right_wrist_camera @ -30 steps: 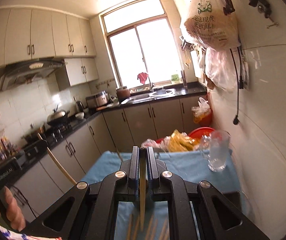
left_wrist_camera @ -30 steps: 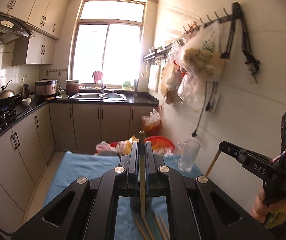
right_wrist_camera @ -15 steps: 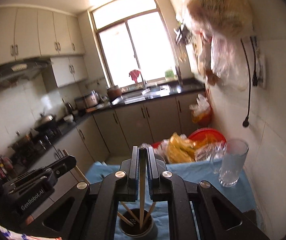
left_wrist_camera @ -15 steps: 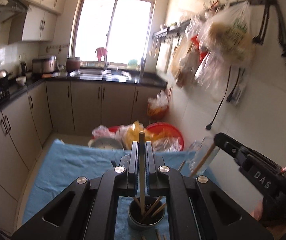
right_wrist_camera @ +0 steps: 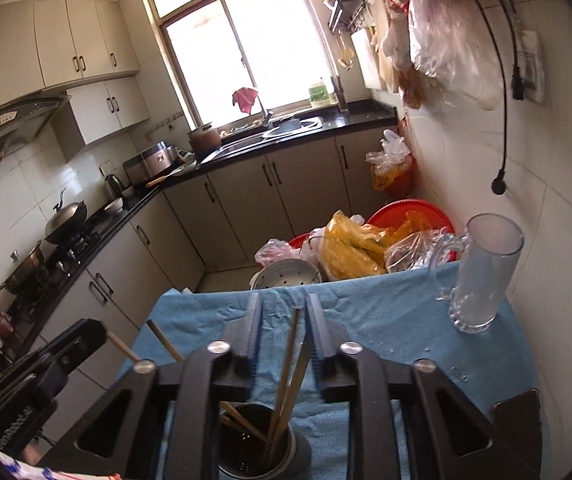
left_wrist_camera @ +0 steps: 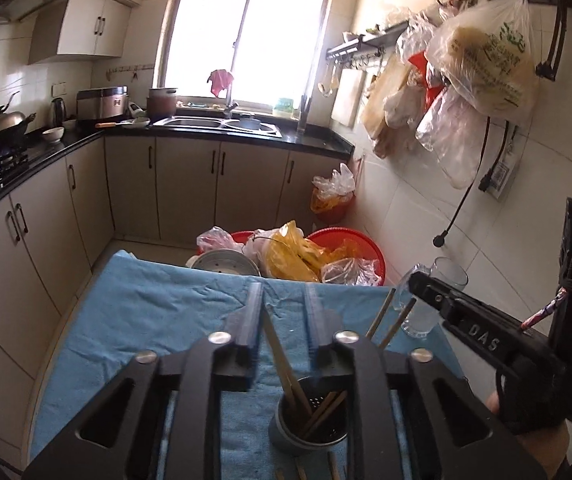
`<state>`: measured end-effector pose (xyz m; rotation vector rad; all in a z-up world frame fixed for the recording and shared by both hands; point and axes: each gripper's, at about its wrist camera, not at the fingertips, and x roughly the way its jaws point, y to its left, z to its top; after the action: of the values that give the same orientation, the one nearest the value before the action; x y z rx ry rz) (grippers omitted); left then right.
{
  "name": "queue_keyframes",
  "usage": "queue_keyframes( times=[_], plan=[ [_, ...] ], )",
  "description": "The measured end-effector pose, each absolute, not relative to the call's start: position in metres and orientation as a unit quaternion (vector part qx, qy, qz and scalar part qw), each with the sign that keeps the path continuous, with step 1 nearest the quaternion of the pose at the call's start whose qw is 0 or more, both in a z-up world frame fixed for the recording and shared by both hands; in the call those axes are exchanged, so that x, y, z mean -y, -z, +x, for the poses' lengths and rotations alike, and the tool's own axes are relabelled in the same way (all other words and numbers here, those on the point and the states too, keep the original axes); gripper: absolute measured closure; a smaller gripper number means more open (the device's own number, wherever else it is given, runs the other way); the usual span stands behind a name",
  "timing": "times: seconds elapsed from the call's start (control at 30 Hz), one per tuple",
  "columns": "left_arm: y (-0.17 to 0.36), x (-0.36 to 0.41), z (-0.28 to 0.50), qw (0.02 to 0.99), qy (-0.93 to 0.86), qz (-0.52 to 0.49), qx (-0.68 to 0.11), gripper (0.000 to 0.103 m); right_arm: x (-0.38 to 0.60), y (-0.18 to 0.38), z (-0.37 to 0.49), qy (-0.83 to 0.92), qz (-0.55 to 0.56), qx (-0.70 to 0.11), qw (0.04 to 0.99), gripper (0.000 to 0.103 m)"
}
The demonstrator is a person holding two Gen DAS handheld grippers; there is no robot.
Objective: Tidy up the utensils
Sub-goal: 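Open both tools to drop the chopsticks into the holder, then close the left tool on a chopstick while the right tool grasps another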
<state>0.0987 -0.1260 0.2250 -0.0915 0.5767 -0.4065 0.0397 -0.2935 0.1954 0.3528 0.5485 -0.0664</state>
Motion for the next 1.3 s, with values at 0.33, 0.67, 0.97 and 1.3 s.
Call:
queue_keyframes(
  times=[0.33, 0.67, 0.97, 1.3],
  plan=[
    [-0.231, 0.062, 0.023, 0.947, 0.191, -0.064, -0.252, 0.065, 0.299, -0.193, -0.055, 0.014, 0.163, -0.276, 0.947, 0.061],
    [-0.111, 0.073, -0.005, 0.904, 0.2, -0.048, -0.374, 0.065, 0.298, -0.034, -0.108, -0.017, 0.174, -0.446, 0.878, 0.087],
    [-0.034, 0.126, 0.029, 0.866, 0.192, 0.014, -0.462, 0.068, 0.287, -0.006, -0.1, -0.011, 0.14, -0.474, 0.869, 0.087],
    [-0.013, 0.149, 0.042, 0.861, 0.17, 0.049, -0.478, 0.068, 0.285, -0.005, -0.084, 0.025, 0.095, -0.474, 0.875, 0.087]
  ],
)
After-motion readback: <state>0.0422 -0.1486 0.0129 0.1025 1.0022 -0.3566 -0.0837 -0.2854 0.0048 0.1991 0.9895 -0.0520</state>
